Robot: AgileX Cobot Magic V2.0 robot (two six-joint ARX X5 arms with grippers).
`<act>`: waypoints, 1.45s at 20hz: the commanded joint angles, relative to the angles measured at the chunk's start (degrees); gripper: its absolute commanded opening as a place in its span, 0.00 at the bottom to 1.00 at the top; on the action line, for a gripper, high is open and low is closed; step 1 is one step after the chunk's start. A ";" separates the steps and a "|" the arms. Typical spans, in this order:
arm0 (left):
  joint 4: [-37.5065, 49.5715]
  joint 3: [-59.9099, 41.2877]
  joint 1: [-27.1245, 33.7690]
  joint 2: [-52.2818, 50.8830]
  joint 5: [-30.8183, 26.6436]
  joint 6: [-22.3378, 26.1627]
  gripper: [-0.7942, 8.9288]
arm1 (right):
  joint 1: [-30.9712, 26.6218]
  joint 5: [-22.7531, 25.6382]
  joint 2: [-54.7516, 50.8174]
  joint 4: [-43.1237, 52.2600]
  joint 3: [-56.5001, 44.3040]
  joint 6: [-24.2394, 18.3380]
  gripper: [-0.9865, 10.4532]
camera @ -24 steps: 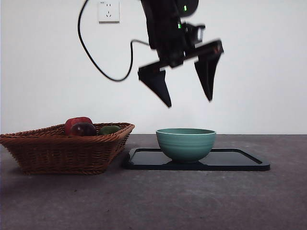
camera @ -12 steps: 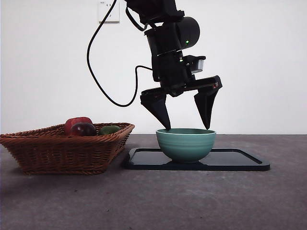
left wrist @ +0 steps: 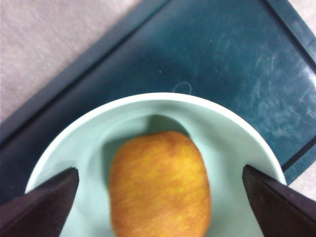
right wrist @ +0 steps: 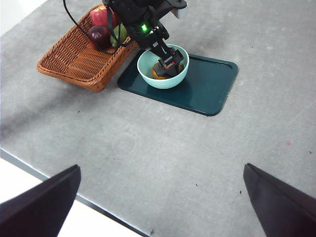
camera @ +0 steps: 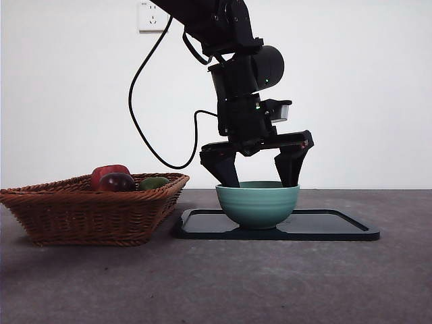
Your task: Pick up the wifruite, put it on the bowl, pick up the plate, put it on desk
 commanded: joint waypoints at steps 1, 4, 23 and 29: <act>-0.35 1.53 -0.50 2.25 -0.79 0.28 0.56 | 0.26 -0.04 0.17 -2.99 0.76 0.57 0.58; -0.48 1.53 -0.52 2.27 -0.81 0.28 0.44 | 0.26 -0.02 0.17 -2.71 0.76 0.59 0.58; -1.97 1.79 -0.70 3.15 -0.81 0.48 0.33 | 0.26 -0.04 0.17 -2.62 0.76 0.59 0.58; -8.24 10.71 -0.70 3.15 -0.81 0.48 0.33 | 0.26 -0.07 0.17 -2.62 0.76 0.57 0.58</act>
